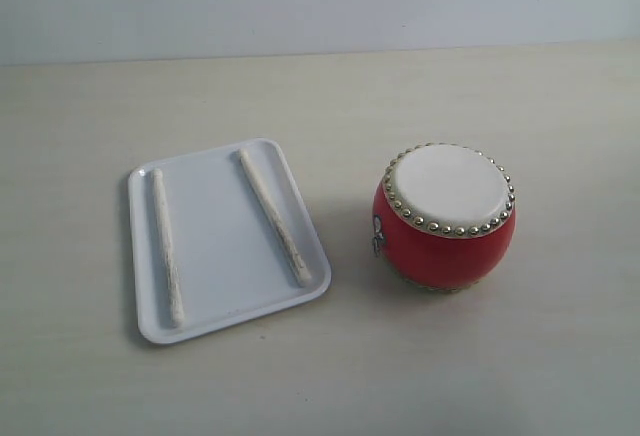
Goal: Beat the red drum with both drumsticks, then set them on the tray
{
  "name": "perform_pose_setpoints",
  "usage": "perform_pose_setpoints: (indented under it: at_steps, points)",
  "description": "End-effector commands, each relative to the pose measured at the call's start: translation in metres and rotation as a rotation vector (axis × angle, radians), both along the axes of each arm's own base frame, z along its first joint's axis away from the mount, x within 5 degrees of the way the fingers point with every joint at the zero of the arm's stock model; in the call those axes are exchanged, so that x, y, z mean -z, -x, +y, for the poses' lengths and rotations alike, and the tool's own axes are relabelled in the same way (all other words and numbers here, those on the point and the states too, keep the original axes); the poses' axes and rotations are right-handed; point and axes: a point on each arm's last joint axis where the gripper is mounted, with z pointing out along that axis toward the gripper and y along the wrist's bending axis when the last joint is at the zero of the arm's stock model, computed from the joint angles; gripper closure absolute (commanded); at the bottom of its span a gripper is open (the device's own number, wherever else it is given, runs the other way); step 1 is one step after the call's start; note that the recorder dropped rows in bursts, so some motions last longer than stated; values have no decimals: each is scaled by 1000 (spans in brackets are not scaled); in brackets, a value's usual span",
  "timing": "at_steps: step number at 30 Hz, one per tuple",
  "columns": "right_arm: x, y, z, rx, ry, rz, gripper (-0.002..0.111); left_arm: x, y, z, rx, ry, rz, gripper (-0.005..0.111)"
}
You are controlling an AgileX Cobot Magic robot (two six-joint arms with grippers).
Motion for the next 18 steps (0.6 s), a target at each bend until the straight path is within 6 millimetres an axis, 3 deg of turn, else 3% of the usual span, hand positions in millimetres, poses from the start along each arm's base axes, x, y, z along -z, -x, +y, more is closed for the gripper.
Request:
perform_pose_setpoints:
  at_steps: [1,18]
  points:
    - [1,0,0,6,-1,-1,108,1,0,0,0,-7,-4,107]
    - [1,0,0,5,-6,-2,108,1,0,0,0,-7,-4,107]
